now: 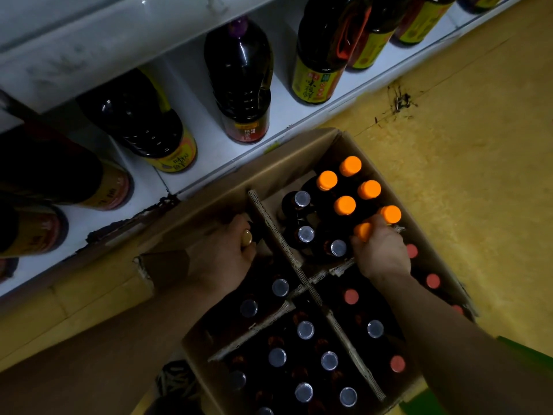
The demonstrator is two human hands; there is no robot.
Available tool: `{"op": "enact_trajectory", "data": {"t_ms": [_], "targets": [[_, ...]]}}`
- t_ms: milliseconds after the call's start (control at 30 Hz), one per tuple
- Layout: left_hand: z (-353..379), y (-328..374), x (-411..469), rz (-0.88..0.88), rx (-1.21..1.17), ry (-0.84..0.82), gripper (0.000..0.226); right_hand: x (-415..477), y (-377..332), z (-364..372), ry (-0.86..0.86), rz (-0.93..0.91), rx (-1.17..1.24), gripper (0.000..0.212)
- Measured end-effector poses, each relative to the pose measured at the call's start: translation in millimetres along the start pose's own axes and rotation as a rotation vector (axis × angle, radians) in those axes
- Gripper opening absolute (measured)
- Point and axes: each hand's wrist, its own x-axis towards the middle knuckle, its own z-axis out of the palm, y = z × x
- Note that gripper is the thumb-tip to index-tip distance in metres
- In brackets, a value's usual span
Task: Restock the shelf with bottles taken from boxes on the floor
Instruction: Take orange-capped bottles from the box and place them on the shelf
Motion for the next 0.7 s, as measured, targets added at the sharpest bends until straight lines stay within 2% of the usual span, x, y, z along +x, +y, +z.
{"op": "enact_trajectory", "data": {"t_ms": [333,700], "targets": [[-11,13,-7,-0.005,-0.020,-0.021,0.025,-16,1,-21,0.027,-0.045,0.058,0.044],[-38,38,-24,0.027,-0.058,-0.008,0.021,-46,-5,-67,0.089,-0.087,0.137,0.037]]}}
